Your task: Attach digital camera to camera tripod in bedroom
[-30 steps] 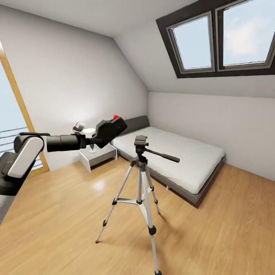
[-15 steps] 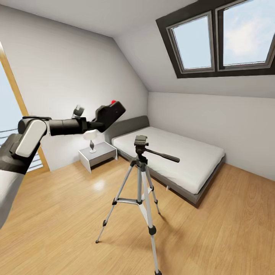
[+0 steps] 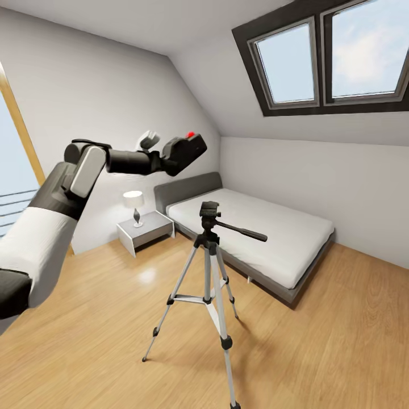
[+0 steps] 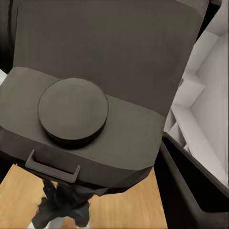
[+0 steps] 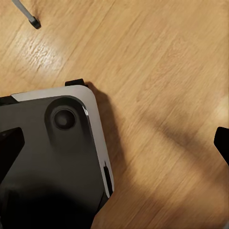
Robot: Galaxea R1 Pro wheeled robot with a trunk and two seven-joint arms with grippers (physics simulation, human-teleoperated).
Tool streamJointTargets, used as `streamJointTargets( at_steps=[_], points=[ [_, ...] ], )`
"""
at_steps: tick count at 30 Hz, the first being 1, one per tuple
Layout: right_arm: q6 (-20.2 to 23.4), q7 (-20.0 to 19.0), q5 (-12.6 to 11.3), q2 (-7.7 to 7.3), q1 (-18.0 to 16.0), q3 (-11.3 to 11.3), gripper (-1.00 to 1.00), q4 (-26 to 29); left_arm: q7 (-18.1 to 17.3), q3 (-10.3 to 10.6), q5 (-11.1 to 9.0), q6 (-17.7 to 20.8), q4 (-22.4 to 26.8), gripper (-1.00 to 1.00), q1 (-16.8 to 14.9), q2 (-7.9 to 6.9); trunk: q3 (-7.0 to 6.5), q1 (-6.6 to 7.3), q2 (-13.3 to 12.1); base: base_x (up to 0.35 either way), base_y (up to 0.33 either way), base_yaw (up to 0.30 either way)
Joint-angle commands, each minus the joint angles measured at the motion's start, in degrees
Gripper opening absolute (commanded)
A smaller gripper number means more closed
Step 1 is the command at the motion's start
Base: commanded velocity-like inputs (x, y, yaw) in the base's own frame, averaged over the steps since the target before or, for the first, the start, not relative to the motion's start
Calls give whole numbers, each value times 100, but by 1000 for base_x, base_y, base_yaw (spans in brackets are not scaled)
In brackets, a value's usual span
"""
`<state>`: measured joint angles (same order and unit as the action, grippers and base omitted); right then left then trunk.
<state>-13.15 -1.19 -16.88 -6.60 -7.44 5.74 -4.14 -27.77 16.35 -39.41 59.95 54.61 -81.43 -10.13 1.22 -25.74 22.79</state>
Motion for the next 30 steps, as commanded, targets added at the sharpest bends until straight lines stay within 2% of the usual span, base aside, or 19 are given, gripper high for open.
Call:
streamJointTargets(
  at_steps=[1,2,7,8,11,16,19,23,30],
  points=[
    [-38,-13,-52,2,-12,49,100,-25,-57,9,91,5,-99,-100,-77,64,13,-4,13,0,0,0],
    [-39,-13,-50,1,-12,49,100,-25,-55,12,124,5,-262,-100,-194,188,13,-4,13,0,0,0],
    [-39,-13,-46,3,-12,50,100,-25,-54,70,181,5,-481,-100,-371,414,13,-4,13,0,0,0],
    [-45,-13,-44,2,-12,50,100,-25,-64,325,191,5,-511,-100,-402,417,13,-4,13,0,0,0],
    [-46,-13,-44,1,-12,50,100,-25,-90,537,194,5,-486,-100,-410,392,13,-4,13,0,0,0],
    [115,85,-181,-161,-70,44,100,-55,-29,382,190,-21,-554,-100,-245,411,13,-4,13,0,0,0],
    [211,63,-191,-257,-99,34,100,-45,-19,290,196,-23,-531,-100,-147,375,13,-4,13,0,0,0],
    [211,33,-198,-311,-126,21,100,-19,-12,167,203,-25,-498,-100,-18,253,13,-4,13,0,0,0],
    [208,24,-201,-322,-133,-2,100,-9,-19,-47,217,-43,-486,-100,209,24,13,-4,13,0,0,0]
  ],
)
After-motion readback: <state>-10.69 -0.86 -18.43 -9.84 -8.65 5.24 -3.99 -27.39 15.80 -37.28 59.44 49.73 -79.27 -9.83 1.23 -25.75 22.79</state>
